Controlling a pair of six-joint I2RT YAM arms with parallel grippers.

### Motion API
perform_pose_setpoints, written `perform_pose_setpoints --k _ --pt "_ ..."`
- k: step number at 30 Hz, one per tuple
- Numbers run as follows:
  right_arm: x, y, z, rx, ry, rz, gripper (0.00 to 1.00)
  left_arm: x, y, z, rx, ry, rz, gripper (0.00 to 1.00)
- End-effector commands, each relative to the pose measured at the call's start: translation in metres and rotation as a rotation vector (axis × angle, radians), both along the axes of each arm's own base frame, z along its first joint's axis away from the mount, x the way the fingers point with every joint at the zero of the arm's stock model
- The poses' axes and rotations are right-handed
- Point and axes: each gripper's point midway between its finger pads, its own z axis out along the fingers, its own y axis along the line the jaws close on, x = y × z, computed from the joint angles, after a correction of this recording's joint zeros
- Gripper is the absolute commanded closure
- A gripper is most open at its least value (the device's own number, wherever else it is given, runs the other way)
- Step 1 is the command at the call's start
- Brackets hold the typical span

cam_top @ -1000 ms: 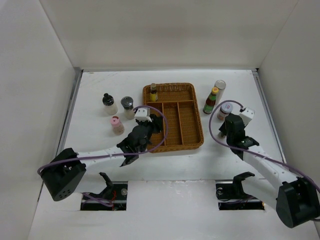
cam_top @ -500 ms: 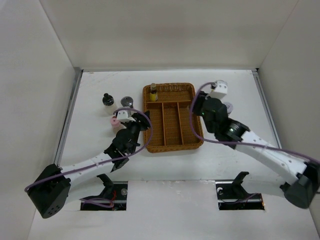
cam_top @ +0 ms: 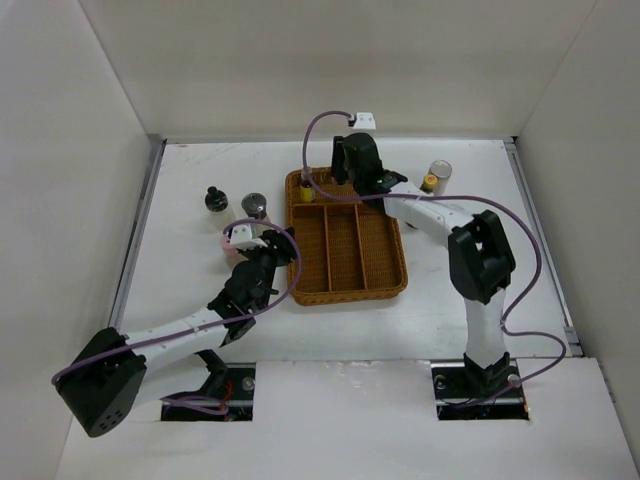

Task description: Organize the condiment bottles

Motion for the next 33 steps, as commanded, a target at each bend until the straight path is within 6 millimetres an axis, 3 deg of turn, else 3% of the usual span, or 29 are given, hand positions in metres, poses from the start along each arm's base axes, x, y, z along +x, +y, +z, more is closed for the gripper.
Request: perform_pose_setpoints --k 1,7,19,22,29,33 --pt "0.017 0.008 0.036 0.045 -0.068 0.037 0.70 -0.001 -0.002 0.013 -0.061 -0.042 -0.006 0.55" --pt "0.024 0.006 -0.009 -0.004 0.041 0.039 0.67 0.001 -0.005 0.009 -0.053 -0.033 -0.010 0.55" --pt "0.013 0.005 -0.068 -0.041 0.177 0.034 0.62 0.000 -0.010 0.010 -0.062 -0.035 -0.035 0.55" --pt "0.012 0.005 -0.073 -0.046 0.187 0.033 0.57 -0.001 -0.010 0.011 -0.064 -0.037 -0.035 0.55" --pt "0.006 0.001 -0.072 -0.046 0.179 0.026 0.31 -0.001 -0.011 0.010 -0.062 -0.035 -0.038 0.55" --pt "0.000 -0.001 -0.036 0.001 0.112 0.029 0.21 -0.001 -0.012 0.010 -0.061 -0.034 -0.040 0.56"
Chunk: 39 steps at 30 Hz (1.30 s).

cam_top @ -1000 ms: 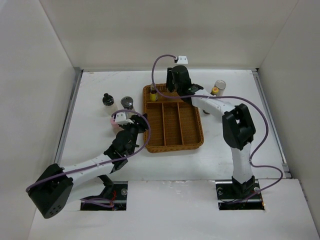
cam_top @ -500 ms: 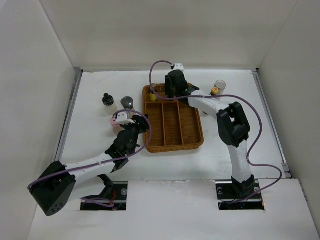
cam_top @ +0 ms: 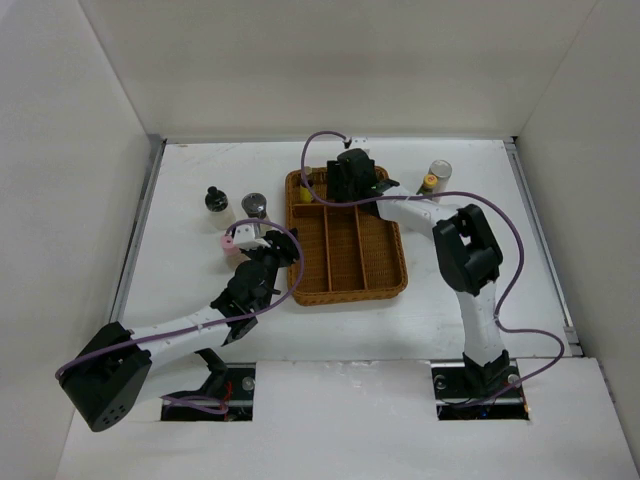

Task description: Organize the condiment bottles

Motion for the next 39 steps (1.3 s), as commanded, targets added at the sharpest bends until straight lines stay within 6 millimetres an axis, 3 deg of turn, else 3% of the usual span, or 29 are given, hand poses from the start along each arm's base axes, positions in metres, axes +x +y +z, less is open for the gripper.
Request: perform_pose_setpoints --k 1,6,8,10,13,14,16,18,21,24,30,39 --pt "-0.003 0.007 0.080 0.105 -0.151 0.011 0.19 -0.001 -0.005 0.015 -0.054 -0.042 -0.016 0.56" --pt "-0.030 -0.012 0.165 0.181 -0.291 0.016 0.10 -0.001 -0.008 0.014 -0.051 -0.039 -0.024 0.56" --pt "-0.049 -0.025 0.189 0.211 -0.336 0.016 0.10 -0.001 -0.008 0.014 -0.051 -0.039 -0.024 0.56" --pt "-0.071 -0.045 0.199 0.238 -0.364 0.003 0.13 -0.001 -0.008 0.014 -0.051 -0.039 -0.024 0.56" --pt "-0.099 -0.080 0.188 0.244 -0.378 -0.053 0.40 -0.001 -0.008 0.014 -0.051 -0.039 -0.024 0.56" --pt "-0.107 -0.098 0.183 0.235 -0.382 -0.101 0.55 -0.001 -0.009 0.014 -0.050 -0.038 -0.025 0.56" --pt "-0.115 -0.125 0.183 0.219 -0.402 -0.164 0.63 -0.001 -0.011 0.015 -0.052 -0.040 -0.031 0.56" --pt "-0.115 -0.156 0.184 0.184 -0.415 -0.236 0.58 -0.001 -0.012 0.016 -0.053 -0.041 -0.033 0.56" --pt "-0.104 -0.186 0.170 0.115 -0.366 -0.304 0.29 -0.001 -0.012 0.015 -0.053 -0.041 -0.033 0.56" --pt "-0.086 -0.202 0.149 0.065 -0.305 -0.331 0.22 -0.001 -0.013 0.014 -0.049 -0.038 -0.035 0.56" --pt "-0.061 -0.211 0.129 0.051 -0.266 -0.353 0.24 0.000 -0.014 0.010 -0.040 -0.029 -0.033 0.56" --pt "-0.043 -0.208 0.122 0.036 -0.278 -0.344 0.46 0.002 -0.015 0.008 -0.036 -0.025 -0.036 0.56"
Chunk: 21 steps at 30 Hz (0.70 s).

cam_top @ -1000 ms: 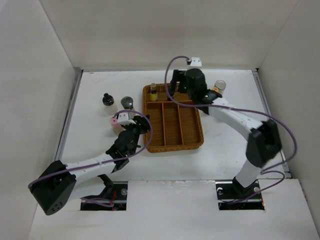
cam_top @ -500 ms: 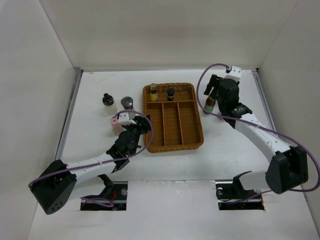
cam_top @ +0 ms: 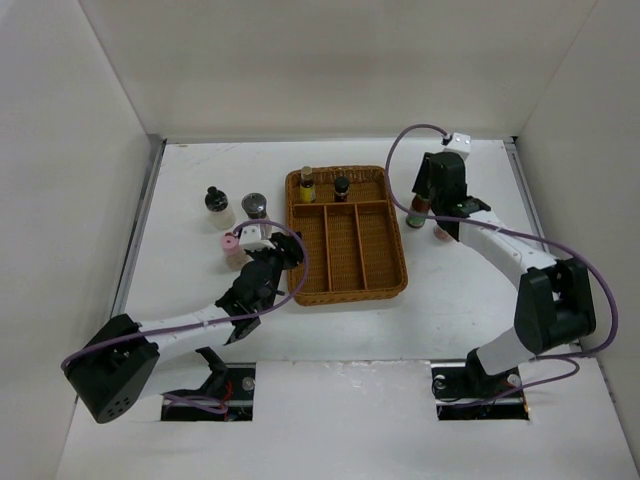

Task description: Organize the condiment bottles

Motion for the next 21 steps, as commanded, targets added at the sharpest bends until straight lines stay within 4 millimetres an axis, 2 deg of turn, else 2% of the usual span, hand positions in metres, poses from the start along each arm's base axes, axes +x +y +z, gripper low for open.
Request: perform_pose_setpoints --k 1,3,6,8,10,15,19,21 --pt "0.021 0.003 0.035 0.007 -0.107 0.004 0.50 0.002 -0.007 0.021 -0.062 -0.050 -0.016 0.56" --pt "0.022 0.004 0.031 -0.003 -0.097 0.005 0.60 0.004 -0.006 0.019 -0.058 -0.046 -0.012 0.56" --pt "0.021 0.001 0.033 -0.017 -0.097 -0.006 0.64 0.004 -0.006 0.019 -0.059 -0.046 -0.013 0.56" --pt "0.019 -0.004 0.040 -0.025 -0.115 -0.025 0.70 0.004 -0.006 0.018 -0.057 -0.044 -0.015 0.56" --pt "0.017 -0.005 0.053 -0.017 -0.147 -0.032 0.73 0.004 -0.007 0.018 -0.055 -0.042 -0.016 0.56" --pt "0.016 -0.005 0.124 0.019 -0.305 -0.028 0.74 0.004 -0.007 0.018 -0.056 -0.043 -0.016 0.56" --pt "0.012 0.009 0.183 0.004 -0.407 0.012 0.72 0.004 -0.006 0.020 -0.060 -0.047 -0.016 0.56" --pt "0.012 0.017 0.202 -0.010 -0.433 0.033 0.72 0.004 -0.006 0.018 -0.058 -0.044 -0.013 0.56"
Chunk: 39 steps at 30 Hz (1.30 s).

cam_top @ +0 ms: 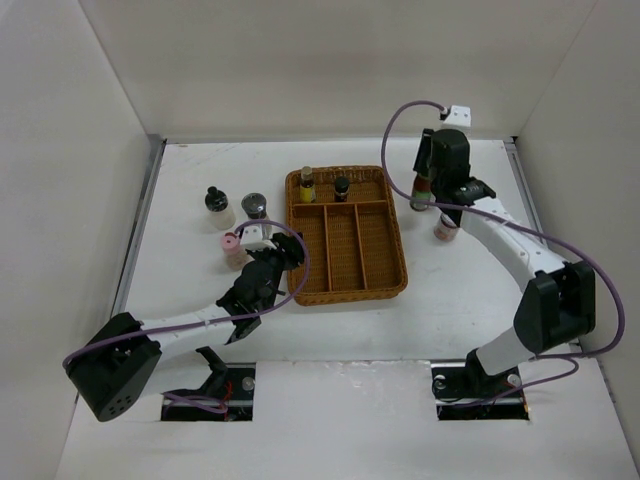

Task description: Organize the condiment bottles

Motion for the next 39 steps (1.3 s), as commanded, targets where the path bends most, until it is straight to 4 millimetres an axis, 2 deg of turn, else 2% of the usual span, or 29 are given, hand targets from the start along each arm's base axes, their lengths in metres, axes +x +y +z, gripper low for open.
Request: perform_pose_setpoints --k 1,5,10,14,18,26,35,39 --pt "-0.001 0.016 0.153 0.074 -0.373 0.034 0.72 0.004 -0.004 0.023 -0.067 -0.052 -0.004 0.56" --pt "0.011 0.044 0.161 0.088 -0.383 0.100 0.72 0.004 -0.006 0.022 -0.066 -0.049 -0.009 0.55" --pt "0.038 0.084 0.154 0.096 -0.368 0.180 0.72 0.002 -0.008 0.023 -0.071 -0.053 -0.015 0.53" --pt "0.061 0.106 0.130 0.091 -0.325 0.208 0.72 0.003 -0.007 0.022 -0.069 -0.051 -0.014 0.51" --pt "0.073 0.123 0.106 0.089 -0.285 0.233 0.72 0.004 -0.006 0.020 -0.064 -0.047 -0.009 0.51" --pt "0.079 0.133 0.061 0.079 -0.220 0.240 0.71 0.006 -0.009 0.017 -0.059 -0.042 -0.015 0.50" --pt "0.067 0.133 -0.002 0.095 -0.132 0.236 0.68 0.007 -0.011 0.014 -0.055 -0.034 -0.017 0.50" --pt "0.063 0.133 -0.003 0.114 -0.137 0.235 0.68 0.006 -0.013 0.015 -0.057 -0.036 -0.021 0.50"
